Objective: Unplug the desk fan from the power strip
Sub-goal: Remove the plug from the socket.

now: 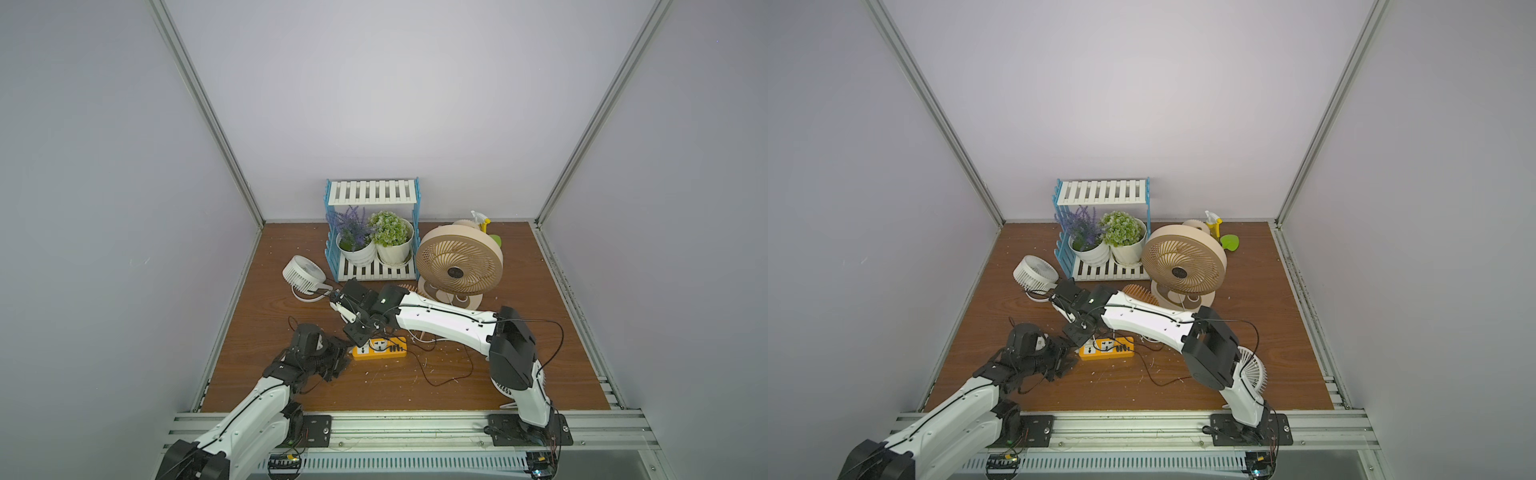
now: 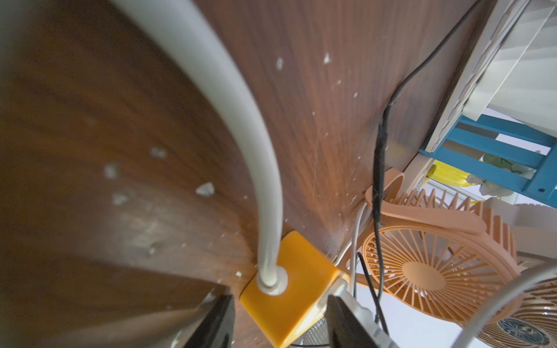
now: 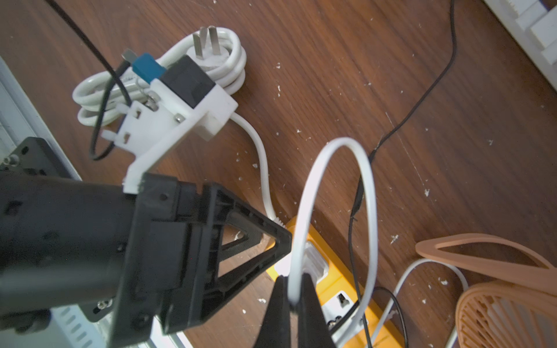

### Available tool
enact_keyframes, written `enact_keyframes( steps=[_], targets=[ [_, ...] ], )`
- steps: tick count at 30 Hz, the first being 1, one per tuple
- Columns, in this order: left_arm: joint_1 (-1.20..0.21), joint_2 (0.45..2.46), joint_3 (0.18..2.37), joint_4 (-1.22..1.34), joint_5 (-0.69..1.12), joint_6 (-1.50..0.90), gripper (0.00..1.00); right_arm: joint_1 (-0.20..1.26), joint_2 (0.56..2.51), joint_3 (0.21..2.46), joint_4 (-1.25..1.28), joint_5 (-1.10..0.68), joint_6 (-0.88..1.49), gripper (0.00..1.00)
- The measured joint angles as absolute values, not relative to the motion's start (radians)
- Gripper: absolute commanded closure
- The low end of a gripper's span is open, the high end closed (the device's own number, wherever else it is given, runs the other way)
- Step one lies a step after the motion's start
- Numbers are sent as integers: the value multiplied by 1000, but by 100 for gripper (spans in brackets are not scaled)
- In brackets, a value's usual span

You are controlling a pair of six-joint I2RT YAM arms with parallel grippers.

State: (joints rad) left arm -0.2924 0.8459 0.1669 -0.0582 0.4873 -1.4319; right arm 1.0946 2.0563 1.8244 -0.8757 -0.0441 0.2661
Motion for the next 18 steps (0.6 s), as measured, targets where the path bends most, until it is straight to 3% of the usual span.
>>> enact_keyframes(
  steps=[2,18],
  targets=[
    [-292,861,167,-44,491,-1431,51,1095,2057,1826,-875,-44,266,100],
    [-297,889,167,0,496,-1409,76,1095,2057,1826,-880,-19,265,100]
  ],
)
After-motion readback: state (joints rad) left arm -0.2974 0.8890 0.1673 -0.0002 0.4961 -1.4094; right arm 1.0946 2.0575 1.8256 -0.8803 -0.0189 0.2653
